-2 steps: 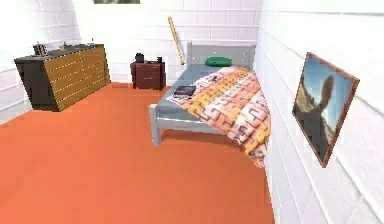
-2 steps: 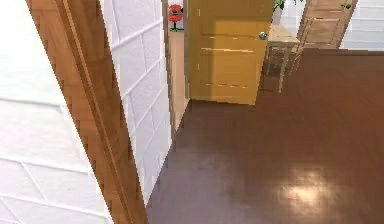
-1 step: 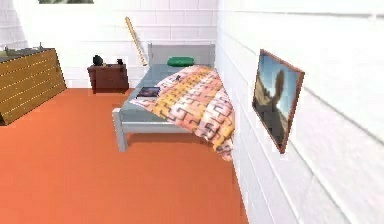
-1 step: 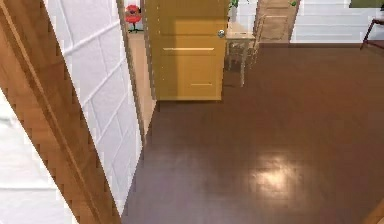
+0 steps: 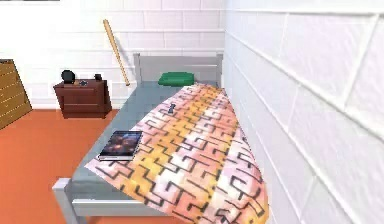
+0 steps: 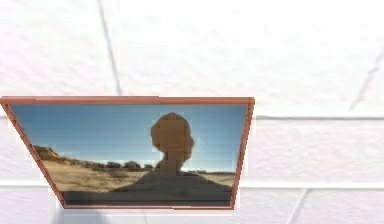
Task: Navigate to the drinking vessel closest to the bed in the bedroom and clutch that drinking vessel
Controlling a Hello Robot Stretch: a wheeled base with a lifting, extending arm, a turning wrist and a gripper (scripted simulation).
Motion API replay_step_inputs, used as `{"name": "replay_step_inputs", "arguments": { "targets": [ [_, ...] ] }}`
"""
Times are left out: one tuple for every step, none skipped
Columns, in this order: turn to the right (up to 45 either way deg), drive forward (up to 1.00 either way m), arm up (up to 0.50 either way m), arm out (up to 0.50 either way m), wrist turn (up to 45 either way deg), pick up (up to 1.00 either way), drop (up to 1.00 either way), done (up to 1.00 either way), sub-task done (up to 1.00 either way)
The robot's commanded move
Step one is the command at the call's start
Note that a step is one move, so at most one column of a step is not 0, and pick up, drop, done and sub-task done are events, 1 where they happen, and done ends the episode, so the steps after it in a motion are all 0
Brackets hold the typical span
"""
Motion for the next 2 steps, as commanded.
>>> {"name": "replay_step_inputs", "arguments": {
  "targets": [
    [12.0,0.0,0.0,0.0,0.0,0.0,0.0,0.0,0.0],
    [0.0,0.1,0.0,0.0,0.0,0.0,0.0,0.0,0.0]
  ]
}}
